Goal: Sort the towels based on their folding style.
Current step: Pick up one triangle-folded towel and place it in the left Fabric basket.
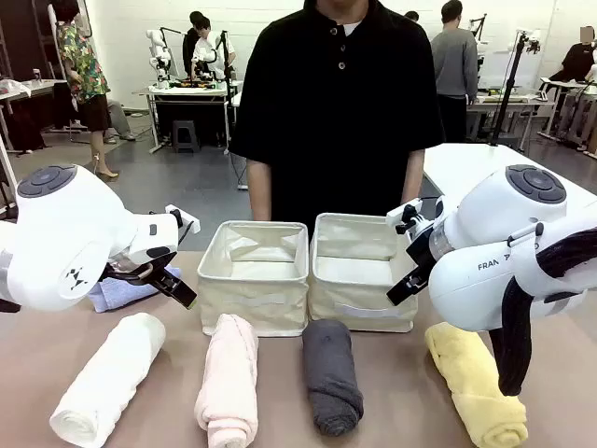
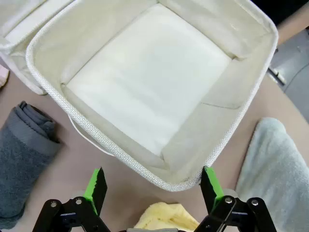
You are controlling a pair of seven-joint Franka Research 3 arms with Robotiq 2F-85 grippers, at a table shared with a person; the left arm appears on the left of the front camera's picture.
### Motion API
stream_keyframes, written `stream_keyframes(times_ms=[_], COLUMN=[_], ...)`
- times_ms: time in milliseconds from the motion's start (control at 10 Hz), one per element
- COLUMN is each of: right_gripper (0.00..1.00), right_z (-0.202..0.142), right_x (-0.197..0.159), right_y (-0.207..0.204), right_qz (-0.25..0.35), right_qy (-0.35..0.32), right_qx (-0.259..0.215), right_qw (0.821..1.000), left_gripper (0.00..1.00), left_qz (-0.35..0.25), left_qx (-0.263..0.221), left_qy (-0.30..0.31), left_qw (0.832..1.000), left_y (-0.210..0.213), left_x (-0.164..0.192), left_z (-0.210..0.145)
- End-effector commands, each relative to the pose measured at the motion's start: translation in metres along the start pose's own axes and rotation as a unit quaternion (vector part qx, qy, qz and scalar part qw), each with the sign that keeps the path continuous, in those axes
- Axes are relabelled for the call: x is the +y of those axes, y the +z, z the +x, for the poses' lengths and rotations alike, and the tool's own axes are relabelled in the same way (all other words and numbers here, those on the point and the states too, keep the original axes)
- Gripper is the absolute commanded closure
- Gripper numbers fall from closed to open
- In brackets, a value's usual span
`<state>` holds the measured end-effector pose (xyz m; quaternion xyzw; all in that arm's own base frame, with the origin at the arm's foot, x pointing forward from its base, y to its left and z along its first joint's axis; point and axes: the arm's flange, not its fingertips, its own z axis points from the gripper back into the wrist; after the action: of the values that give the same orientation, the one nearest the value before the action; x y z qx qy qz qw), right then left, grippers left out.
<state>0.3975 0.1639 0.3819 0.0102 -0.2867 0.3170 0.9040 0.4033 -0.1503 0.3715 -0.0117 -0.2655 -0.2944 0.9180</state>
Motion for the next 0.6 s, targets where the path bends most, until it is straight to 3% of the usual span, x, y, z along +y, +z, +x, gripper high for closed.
stream_keyframes(times_ms=[0,500], right_gripper=[0.00,0.00], right_z=[0.0001,0.0001], right_x=[0.0000,0.0000], right_y=[0.0001,0.0001], right_qz=[0.000,0.000], right_qy=[0.000,0.000], right_qx=[0.000,0.000], right_qw=[1.000,1.000], left_gripper=[0.00,0.00], left_qz=[0.000,0.000], left_qx=[0.000,0.000], left_qy=[0.000,0.000], left_qw=[1.000,1.000], left_y=[0.0000,0.0000], left_x=[-0.0001,-0.0001], left_z=[0.0000,0.0000])
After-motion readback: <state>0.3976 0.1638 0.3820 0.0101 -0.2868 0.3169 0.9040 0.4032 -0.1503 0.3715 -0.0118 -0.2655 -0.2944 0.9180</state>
